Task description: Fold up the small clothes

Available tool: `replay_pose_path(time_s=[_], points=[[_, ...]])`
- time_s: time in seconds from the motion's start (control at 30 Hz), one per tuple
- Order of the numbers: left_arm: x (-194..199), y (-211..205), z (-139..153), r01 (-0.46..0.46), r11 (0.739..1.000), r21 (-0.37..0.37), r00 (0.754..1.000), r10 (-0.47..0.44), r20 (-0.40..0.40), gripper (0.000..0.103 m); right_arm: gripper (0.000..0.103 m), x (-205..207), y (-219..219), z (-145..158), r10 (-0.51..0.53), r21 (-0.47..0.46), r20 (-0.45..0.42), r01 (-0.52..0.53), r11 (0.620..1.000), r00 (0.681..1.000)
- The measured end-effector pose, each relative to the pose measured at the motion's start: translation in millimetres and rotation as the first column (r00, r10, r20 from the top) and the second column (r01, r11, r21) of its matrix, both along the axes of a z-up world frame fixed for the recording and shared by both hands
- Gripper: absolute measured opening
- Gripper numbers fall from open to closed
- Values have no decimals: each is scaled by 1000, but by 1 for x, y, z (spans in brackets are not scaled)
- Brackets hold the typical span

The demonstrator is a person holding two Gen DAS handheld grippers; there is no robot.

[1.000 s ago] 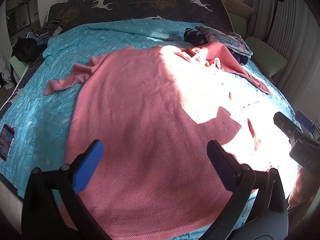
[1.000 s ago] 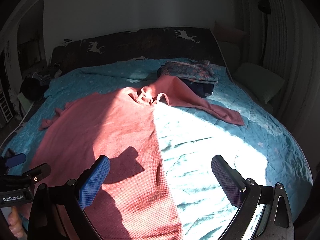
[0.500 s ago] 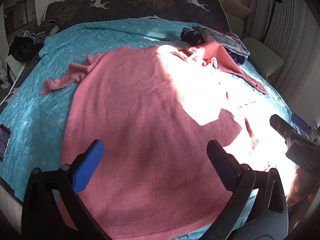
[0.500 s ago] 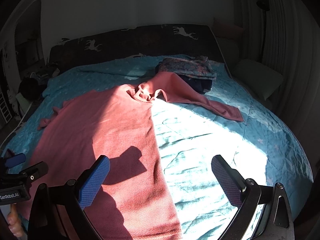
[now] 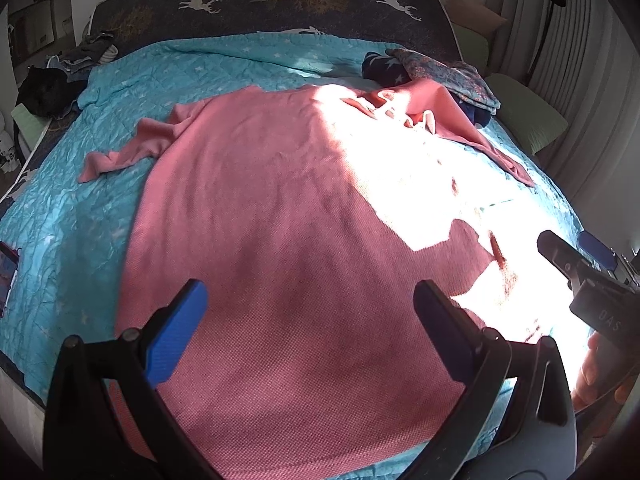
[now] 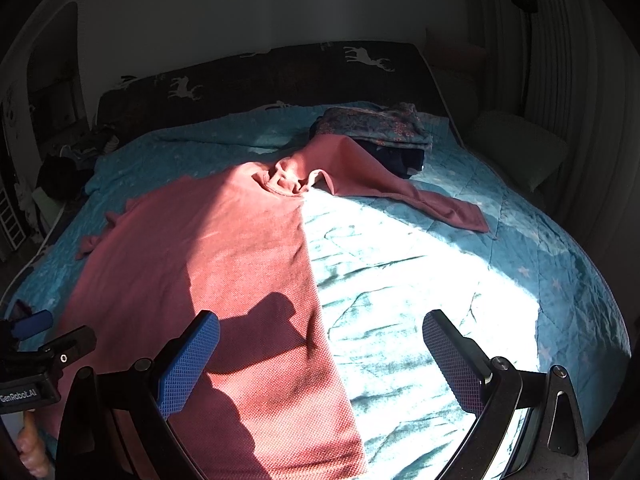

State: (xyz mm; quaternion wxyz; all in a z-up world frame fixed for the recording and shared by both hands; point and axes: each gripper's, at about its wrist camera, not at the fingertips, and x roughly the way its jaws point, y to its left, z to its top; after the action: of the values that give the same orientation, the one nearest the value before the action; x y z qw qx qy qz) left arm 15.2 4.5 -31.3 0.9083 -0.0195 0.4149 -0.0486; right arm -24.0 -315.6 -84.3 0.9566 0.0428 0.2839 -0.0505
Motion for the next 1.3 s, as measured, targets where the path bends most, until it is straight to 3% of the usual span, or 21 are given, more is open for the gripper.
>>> replay_pose_path(time_s=[1.13,1.3], points=[[0,4,-6,-24,1000,3,1000,24,-12,102,103,-1,0,-2,-6,-5,20,6,1000,1000],[1,5,-7,-29,1000,1,999,29,-16,102,103,-2,5,-2,44,20,22,-45,999,999]])
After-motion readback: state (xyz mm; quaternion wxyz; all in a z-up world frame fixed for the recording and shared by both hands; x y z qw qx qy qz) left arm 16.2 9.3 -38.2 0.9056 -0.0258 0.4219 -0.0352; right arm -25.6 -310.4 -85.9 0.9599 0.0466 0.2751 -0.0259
